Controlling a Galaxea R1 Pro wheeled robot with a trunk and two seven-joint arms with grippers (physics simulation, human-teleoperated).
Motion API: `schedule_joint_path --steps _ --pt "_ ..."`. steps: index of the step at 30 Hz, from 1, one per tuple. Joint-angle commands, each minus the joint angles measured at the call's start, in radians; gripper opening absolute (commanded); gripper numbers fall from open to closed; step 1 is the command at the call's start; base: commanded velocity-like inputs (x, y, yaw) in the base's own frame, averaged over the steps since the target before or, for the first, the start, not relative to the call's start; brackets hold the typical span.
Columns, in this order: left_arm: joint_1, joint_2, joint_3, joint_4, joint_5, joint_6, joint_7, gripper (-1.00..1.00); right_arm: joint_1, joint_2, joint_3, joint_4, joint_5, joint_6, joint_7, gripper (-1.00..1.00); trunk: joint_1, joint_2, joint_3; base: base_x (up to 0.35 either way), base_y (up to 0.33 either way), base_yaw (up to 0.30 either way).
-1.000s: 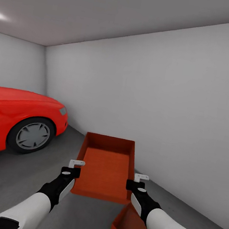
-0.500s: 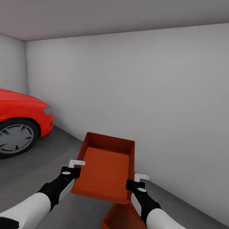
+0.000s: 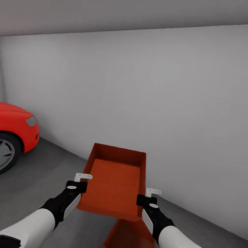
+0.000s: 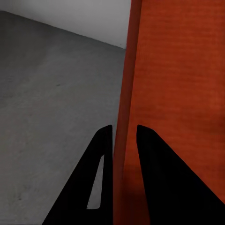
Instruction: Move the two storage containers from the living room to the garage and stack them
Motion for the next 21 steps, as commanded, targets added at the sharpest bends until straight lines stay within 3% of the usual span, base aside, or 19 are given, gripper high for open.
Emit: schedule_joint_path --steps 1,10,21 --pt "0.000 0.026 0.002 -0.004 -0.017 0.010 0.033 -1.00 -0.001 -0.024 -0.004 0.001 -0.004 -0.002 -0.006 -1.00 0.001 -0.001 0.000 0.248 0.202 -0.244" --pt "0.000 0.026 0.002 -0.005 -0.017 0.010 0.033 -1.00 -0.001 -0.024 -0.004 0.001 -0.004 -0.002 -0.006 -1.00 0.001 -0.001 0.000 0.234 0.176 -0.244" --pt "0.000 0.026 0.002 -0.005 -0.017 0.010 0.033 -1.00 -0.001 -0.023 -0.004 0.001 -0.004 -0.002 -0.006 -1.00 0.001 -0.001 0.000 0.026 0.012 -0.244"
